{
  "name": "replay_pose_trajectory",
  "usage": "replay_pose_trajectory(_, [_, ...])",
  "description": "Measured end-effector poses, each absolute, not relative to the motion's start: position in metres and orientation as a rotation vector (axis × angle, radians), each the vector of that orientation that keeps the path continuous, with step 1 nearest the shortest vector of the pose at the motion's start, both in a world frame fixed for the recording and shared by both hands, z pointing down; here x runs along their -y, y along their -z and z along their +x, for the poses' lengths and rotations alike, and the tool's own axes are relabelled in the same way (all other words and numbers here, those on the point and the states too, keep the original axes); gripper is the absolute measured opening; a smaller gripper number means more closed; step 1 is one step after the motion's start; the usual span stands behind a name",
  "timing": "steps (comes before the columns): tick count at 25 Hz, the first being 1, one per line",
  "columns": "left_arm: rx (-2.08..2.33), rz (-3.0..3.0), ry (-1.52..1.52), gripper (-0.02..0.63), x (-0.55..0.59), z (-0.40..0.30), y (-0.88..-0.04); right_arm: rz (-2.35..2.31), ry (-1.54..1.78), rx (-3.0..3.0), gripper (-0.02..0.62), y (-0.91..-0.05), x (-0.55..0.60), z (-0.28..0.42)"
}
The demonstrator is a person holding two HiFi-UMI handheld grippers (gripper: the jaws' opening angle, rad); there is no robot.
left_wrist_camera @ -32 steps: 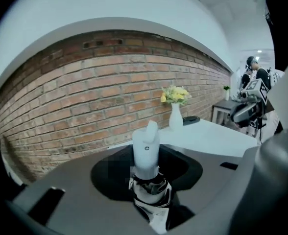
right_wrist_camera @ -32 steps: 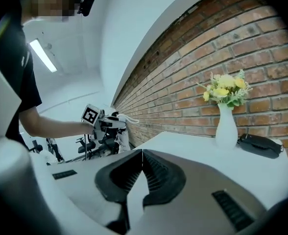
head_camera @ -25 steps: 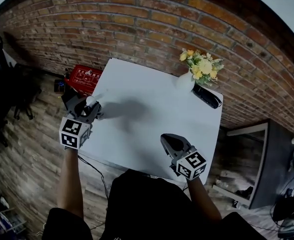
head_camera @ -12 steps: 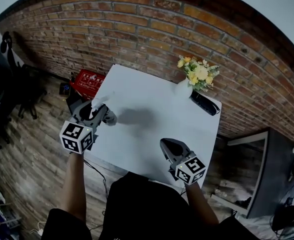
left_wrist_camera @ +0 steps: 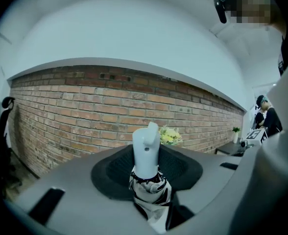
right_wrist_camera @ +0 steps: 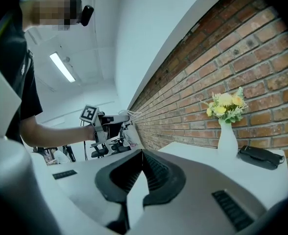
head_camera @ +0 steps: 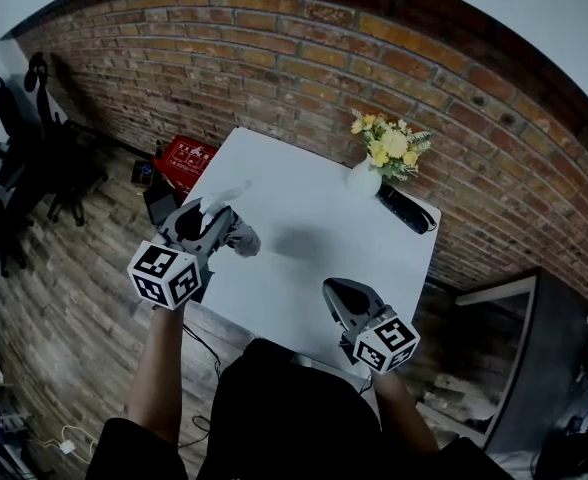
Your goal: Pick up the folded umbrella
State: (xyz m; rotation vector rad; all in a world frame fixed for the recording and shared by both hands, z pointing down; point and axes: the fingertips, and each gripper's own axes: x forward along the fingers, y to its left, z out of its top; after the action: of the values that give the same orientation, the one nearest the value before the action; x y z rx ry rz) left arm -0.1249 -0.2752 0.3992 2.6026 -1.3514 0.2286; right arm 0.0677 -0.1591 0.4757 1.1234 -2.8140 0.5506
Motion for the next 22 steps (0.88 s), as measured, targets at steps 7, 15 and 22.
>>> replay_pose_trajectory(7, [1.392,2.605,-0.172,0.164,0.244,-0.105,-0.379,1.043,-0.537,2.861,0.023,-0.466,0.141,0.074])
replay_pose_trajectory(15, [1.427,2.595,-0.113,0.163,0.216,-0.11,-0.36,0.995,-0.51,2.916,0.021,-0.451,0.13,0.066])
replay_pose_trajectory(22, [1.448,2.602,-0.057,0.163,0.195,-0.131,-0.339,1.029,-0.48,2.951,0.023,-0.427,0.134,0.056])
